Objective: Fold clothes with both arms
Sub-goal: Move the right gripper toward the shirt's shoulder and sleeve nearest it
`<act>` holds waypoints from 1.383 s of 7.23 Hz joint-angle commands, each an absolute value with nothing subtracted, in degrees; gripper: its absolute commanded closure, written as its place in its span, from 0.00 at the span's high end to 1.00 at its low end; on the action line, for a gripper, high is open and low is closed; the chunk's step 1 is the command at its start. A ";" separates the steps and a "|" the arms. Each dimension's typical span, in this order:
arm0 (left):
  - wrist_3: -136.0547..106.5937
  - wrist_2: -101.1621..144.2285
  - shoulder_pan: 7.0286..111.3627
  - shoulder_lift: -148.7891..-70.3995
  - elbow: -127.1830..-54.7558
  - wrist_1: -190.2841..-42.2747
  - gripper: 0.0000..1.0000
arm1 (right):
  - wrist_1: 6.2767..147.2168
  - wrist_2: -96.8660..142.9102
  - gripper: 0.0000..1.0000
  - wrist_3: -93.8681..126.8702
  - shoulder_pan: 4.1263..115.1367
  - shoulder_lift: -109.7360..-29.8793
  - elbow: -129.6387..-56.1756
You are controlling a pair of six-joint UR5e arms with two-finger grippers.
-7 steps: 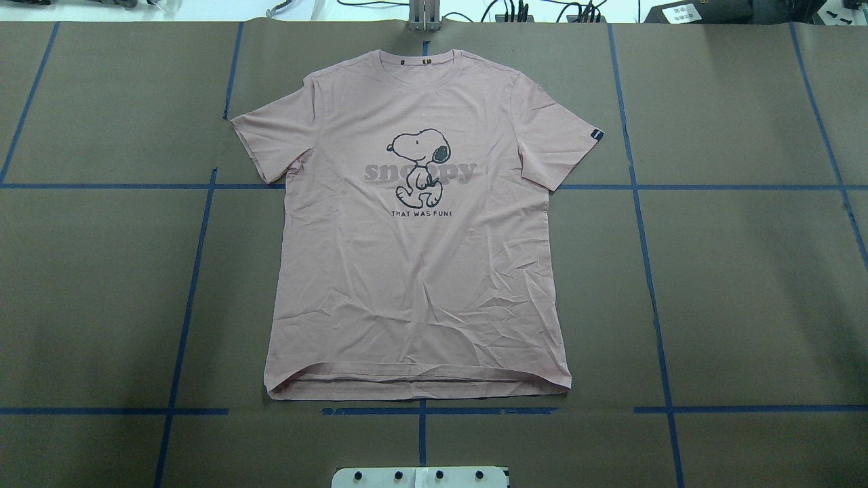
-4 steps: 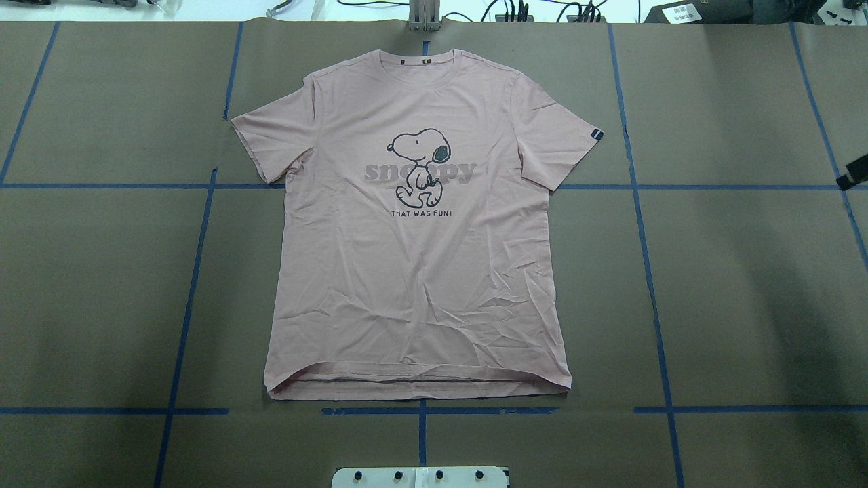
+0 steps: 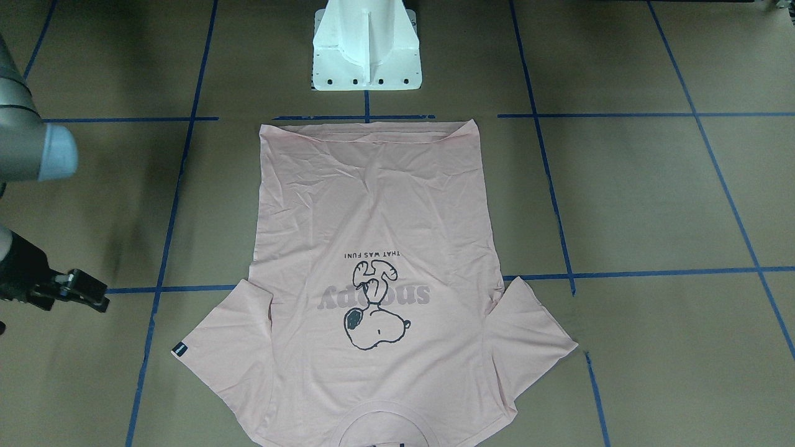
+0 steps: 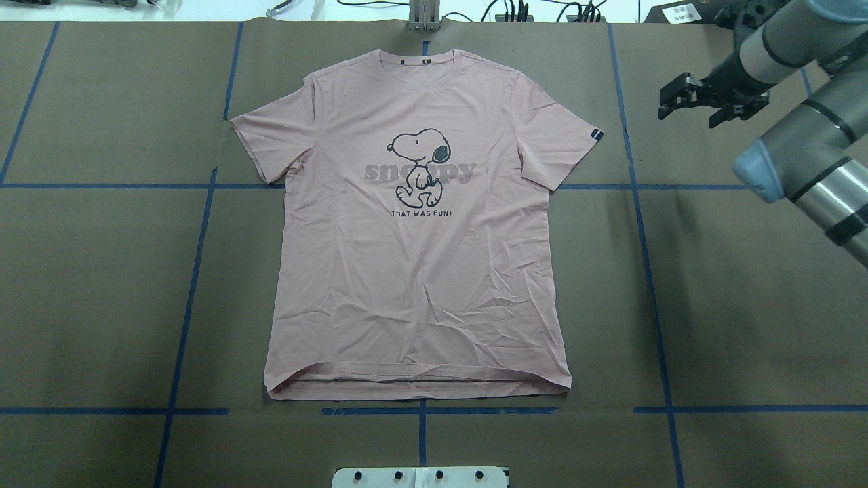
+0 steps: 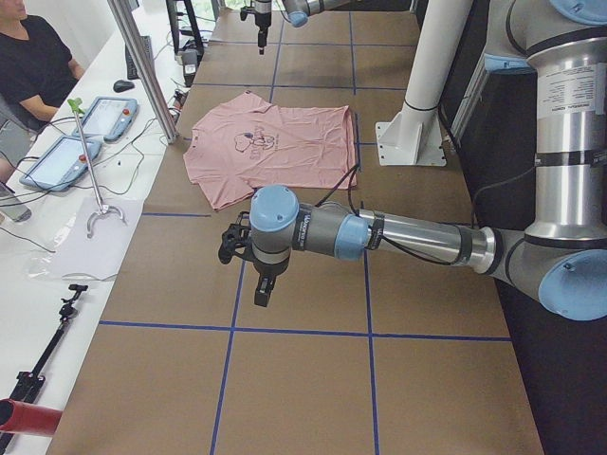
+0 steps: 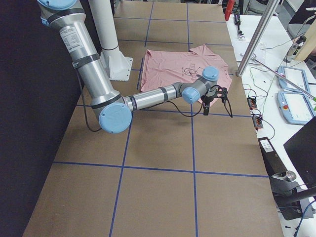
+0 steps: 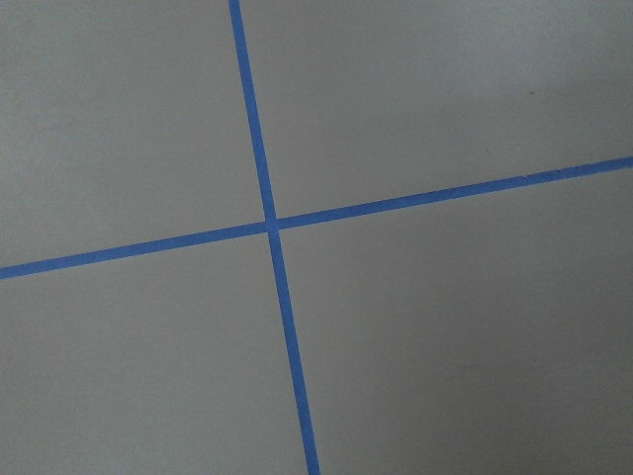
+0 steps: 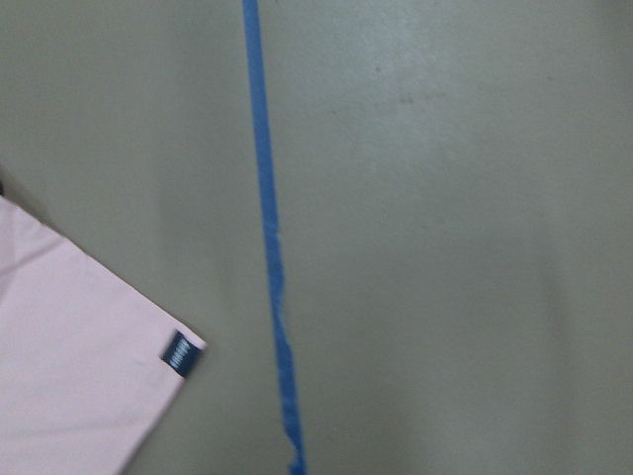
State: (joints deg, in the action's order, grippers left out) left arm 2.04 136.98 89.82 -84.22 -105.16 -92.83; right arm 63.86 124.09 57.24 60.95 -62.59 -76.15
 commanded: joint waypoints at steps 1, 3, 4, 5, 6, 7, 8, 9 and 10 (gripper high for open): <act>2.11 137.11 89.82 -84.20 -105.29 -92.81 1.00 | 58.54 115.43 0.88 69.16 55.39 -54.95 -65.77; 2.11 137.20 89.82 -84.20 -105.21 -92.90 1.00 | 58.53 114.36 0.83 69.08 53.89 -54.23 -63.29; 2.11 137.20 89.82 -84.20 -105.21 -92.81 1.00 | 58.62 113.91 0.78 69.17 53.18 -53.36 -62.06; 2.11 137.20 89.82 -84.20 -105.21 -92.90 1.00 | 58.71 113.73 0.71 69.17 53.09 -53.00 -61.35; 2.11 137.20 89.82 -84.20 -105.21 -92.90 1.00 | 58.71 113.64 0.59 69.17 53.09 -53.00 -61.35; 2.11 137.28 89.82 -84.11 -105.21 -92.90 1.00 | 58.71 113.64 0.56 69.08 52.82 -52.74 -61.26; 2.11 137.29 89.82 -84.11 -105.21 -92.81 1.00 | 58.71 113.56 0.55 69.08 52.65 -51.95 -60.39; 2.11 137.29 89.91 -84.11 -105.29 -92.90 1.00 | 58.80 113.55 0.55 69.00 52.56 -51.77 -60.21; 2.11 137.29 89.83 -84.11 -105.29 -92.90 1.00 | 58.80 113.55 0.55 68.91 52.47 -51.68 -60.21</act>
State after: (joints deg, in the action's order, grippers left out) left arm 2.11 137.28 89.87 -84.12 -105.26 -92.88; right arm 58.77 113.57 69.00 52.60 -51.90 -60.37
